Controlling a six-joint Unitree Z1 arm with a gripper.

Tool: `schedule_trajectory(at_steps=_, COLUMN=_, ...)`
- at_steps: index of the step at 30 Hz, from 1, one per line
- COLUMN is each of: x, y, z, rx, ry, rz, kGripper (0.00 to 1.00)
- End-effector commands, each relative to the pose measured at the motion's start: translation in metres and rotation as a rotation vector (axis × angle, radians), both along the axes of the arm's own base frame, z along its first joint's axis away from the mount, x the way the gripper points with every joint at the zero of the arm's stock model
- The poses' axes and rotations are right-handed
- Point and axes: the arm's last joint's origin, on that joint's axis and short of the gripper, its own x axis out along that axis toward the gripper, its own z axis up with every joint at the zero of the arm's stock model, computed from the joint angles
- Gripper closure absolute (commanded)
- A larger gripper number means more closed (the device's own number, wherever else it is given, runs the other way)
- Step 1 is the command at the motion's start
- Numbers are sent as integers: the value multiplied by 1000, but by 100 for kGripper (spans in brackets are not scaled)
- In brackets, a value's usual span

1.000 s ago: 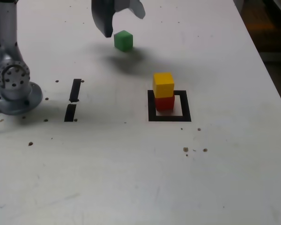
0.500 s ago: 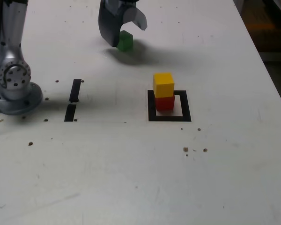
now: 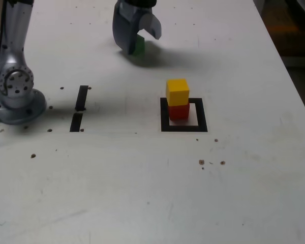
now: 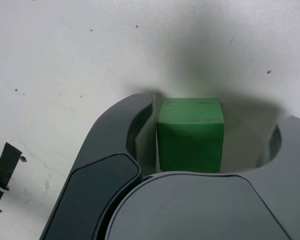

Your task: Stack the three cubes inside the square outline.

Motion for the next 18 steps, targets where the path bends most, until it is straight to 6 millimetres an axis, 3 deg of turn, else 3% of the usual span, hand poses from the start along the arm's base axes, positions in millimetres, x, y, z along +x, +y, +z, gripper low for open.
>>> schedule_trajectory(at_steps=1, x=0, y=1, z=-2, rx=-5, ry=-1, rz=4, kGripper=55)
schedule_trajectory(at_steps=10, x=3, y=2, z=-3, rx=7, ry=-34, rz=8, kGripper=76)
schedule_trajectory(at_steps=14, x=1, y=-2, z=9, rx=31, ry=-66, rz=-1, kGripper=86)
schedule_trajectory(at_steps=18, x=-4, y=-13, z=34, rx=29, ry=-92, rz=-34, kGripper=90)
